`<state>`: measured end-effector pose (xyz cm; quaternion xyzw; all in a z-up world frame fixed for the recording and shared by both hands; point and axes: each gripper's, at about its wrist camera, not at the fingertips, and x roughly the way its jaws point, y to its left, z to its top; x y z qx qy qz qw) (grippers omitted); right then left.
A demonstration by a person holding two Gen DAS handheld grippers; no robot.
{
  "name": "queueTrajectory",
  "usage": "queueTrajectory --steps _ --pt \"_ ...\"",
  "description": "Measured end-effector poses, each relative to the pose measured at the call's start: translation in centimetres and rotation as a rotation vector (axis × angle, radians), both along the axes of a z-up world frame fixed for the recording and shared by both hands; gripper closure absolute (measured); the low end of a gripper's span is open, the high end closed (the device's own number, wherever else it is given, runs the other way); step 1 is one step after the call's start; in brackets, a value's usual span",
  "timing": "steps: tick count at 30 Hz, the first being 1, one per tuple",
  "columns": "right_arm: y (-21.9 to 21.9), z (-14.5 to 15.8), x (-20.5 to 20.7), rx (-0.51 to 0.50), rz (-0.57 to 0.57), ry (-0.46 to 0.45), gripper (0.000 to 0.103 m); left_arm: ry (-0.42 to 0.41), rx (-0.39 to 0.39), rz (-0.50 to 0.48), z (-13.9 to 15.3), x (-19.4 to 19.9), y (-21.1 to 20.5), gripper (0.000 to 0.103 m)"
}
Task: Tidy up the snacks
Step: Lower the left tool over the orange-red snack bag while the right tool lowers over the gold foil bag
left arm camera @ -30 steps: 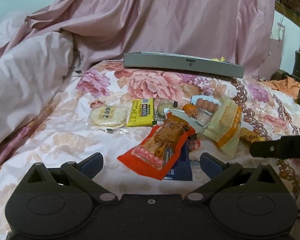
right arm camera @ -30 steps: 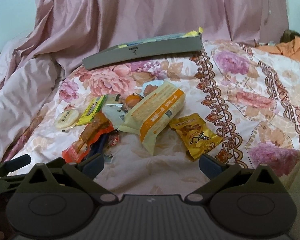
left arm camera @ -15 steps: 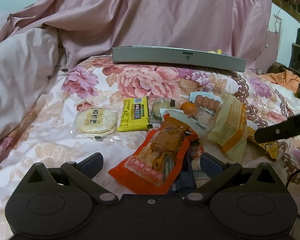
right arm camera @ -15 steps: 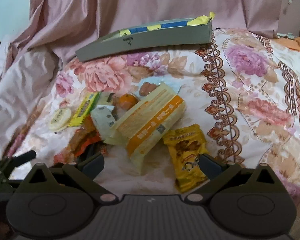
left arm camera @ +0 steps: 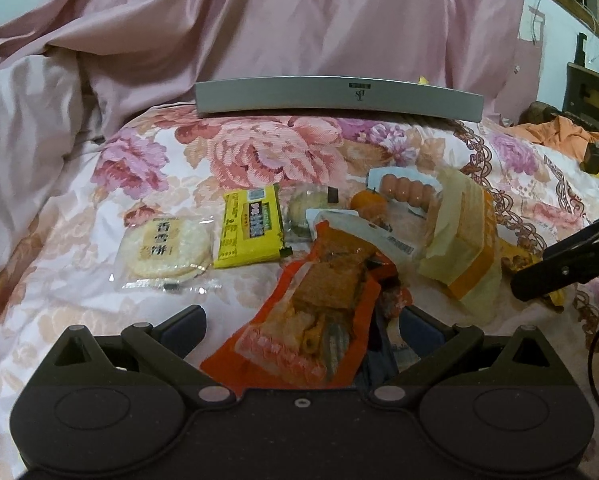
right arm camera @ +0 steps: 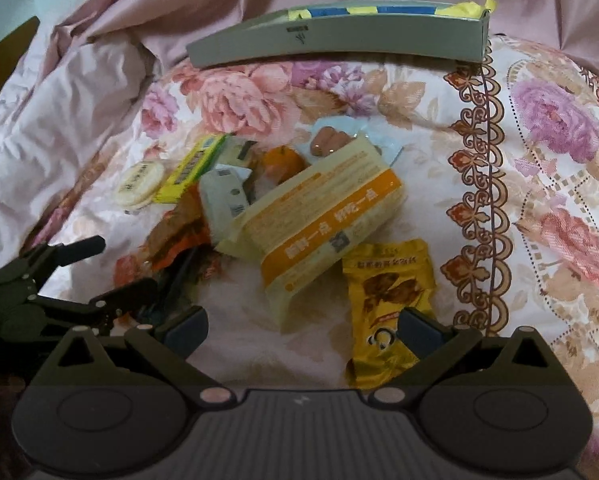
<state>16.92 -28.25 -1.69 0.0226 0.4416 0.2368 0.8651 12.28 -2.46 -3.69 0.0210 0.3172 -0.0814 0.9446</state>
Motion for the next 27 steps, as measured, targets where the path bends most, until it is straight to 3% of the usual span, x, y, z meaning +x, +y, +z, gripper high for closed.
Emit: queueTrajectory --steps 6,11,21,27 --pt "-1.5 -1.5 1.9 0.017 -0.053 0.074 0.000 -0.014 -0.003 -0.036 0.0 1.7 -0.5 0.001" --pt "-2.1 -2.1 2.4 0.061 -0.074 0.097 0.000 0.035 0.017 -0.086 -0.8 3.3 -1.3 0.001" --pt "-0.7 -1.9 2.1 0.045 -0.024 0.061 0.000 0.084 -0.098 -0.059 -1.8 4.0 0.1 0.001" --pt "0.5 -1.6 1.4 0.045 0.056 0.035 0.001 0.095 -0.150 -0.077 -1.6 3.6 0.2 0.008"
